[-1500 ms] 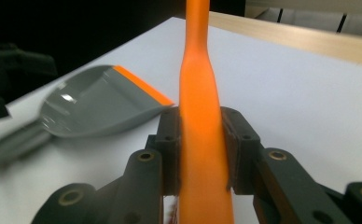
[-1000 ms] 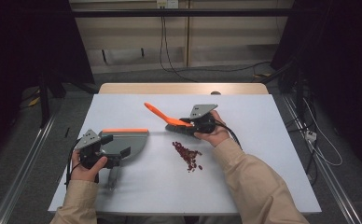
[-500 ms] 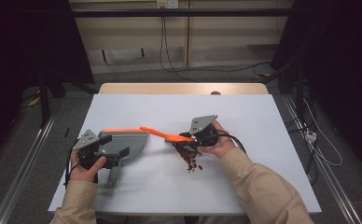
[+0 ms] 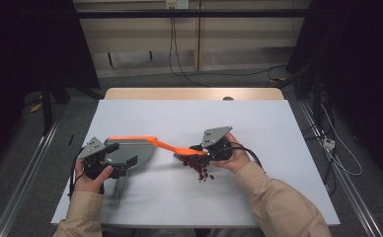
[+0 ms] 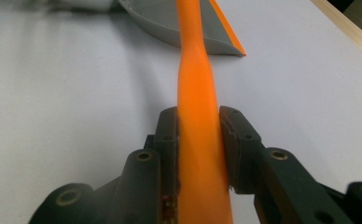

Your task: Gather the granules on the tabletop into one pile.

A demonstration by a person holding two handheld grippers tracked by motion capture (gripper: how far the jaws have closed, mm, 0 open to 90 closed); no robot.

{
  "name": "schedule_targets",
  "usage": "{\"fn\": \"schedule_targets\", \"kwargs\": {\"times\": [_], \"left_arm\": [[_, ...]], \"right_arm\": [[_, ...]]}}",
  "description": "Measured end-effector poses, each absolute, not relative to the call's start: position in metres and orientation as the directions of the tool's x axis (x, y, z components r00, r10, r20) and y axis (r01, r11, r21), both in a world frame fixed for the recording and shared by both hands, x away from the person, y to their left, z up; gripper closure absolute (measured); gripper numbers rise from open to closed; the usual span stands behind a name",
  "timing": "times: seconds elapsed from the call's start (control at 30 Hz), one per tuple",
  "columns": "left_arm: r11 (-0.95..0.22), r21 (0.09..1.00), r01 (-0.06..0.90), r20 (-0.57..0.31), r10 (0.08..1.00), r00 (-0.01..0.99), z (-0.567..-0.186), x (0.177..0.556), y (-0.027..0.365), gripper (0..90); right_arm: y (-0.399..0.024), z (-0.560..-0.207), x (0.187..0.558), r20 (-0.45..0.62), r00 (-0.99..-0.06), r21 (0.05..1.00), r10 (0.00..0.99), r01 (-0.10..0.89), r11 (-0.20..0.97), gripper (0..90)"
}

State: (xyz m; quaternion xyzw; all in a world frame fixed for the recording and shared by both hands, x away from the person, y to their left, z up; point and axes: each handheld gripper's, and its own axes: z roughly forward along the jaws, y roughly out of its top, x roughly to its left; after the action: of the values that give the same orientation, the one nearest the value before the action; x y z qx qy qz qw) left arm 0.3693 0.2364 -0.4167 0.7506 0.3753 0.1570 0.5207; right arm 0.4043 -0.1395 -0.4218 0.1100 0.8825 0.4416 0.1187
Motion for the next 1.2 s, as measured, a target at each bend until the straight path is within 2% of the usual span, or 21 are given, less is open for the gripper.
{"fn": "schedule_targets", "kwargs": {"times": [0.5, 0.6, 0.83, 1.0, 1.2], "left_arm": [[-0.175, 0.902, 0.395, -0.153, 0.725, 0.671, -0.416, 0.369, 0.236, 6.4], [-0.175, 0.902, 0.395, -0.154, 0.725, 0.671, -0.416, 0.369, 0.236, 6.4], [-0.175, 0.902, 0.395, -0.153, 0.725, 0.672, -0.416, 0.369, 0.235, 6.4], [-0.178, 0.901, 0.394, -0.153, 0.721, 0.676, -0.416, 0.369, 0.235, 6.4], [-0.185, 0.902, 0.39, -0.153, 0.708, 0.689, -0.416, 0.369, 0.233, 6.4]], "right_arm": [[-0.138, -0.422, 0.393, -0.101, -0.953, 0.816, 0.285, 0.084, 0.572, 70.2], [-0.137, -0.421, 0.394, -0.123, -0.944, 0.819, 0.305, 0.077, 0.568, 70.6], [-0.142, -0.422, 0.403, -0.094, -0.925, 0.848, 0.369, 0.12, 0.516, 70.9], [-0.15, -0.417, 0.405, -0.026, -0.892, 0.875, 0.45, 0.197, 0.442, 70.9], [-0.165, -0.41, 0.397, 0.088, -0.774, 0.869, 0.627, 0.367, 0.332, 71.0]]}}
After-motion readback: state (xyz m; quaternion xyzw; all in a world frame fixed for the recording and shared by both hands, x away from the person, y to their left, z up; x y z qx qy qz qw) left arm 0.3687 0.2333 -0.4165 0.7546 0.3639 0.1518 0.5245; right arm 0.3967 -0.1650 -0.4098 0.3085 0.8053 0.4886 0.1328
